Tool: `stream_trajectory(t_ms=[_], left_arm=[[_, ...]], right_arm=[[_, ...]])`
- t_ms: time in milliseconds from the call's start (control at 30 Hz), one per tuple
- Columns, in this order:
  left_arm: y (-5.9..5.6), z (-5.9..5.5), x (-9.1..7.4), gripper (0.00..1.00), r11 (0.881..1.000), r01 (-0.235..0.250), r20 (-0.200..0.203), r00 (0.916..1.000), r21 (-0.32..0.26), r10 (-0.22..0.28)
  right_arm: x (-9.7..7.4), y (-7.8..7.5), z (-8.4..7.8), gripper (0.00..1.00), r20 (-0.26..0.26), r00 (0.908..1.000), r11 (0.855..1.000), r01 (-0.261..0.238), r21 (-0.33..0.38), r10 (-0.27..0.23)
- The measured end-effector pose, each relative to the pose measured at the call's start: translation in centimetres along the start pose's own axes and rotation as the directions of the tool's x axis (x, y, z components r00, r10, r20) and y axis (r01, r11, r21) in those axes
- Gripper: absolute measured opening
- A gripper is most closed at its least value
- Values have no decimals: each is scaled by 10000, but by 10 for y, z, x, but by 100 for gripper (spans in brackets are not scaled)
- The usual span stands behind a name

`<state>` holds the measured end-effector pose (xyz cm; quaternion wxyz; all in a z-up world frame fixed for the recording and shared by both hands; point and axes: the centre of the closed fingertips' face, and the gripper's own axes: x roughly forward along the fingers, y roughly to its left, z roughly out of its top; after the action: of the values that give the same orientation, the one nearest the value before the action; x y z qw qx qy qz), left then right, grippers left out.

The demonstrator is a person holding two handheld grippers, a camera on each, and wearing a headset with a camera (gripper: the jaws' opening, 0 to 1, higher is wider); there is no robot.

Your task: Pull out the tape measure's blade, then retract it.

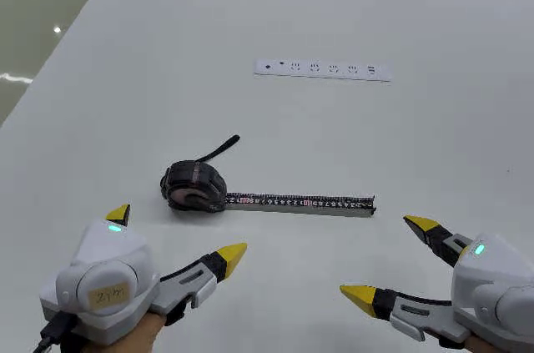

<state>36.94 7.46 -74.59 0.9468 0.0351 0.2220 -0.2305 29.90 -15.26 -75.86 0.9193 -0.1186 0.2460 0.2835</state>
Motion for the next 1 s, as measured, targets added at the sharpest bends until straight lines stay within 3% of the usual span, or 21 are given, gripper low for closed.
stream_trajectory(t_ms=[267, 667, 1000], left_arm=[[9, 4, 16, 97, 9993, -362, -47, 9993, -110, 361], [16, 8, 37, 96, 9970, -722, -92, 9974, -277, 720], [24, 13, 53, 91, 9932, -1048, -112, 9945, -504, 1043]], right_arm=[[6, -9, -4, 71, -7, 9979, 9976, -642, -275, 642], [18, -35, -8, 63, -191, 9941, 9934, -1072, -401, 1065], [31, -49, -13, 53, -571, 9808, 9765, -1915, -990, 1866]])
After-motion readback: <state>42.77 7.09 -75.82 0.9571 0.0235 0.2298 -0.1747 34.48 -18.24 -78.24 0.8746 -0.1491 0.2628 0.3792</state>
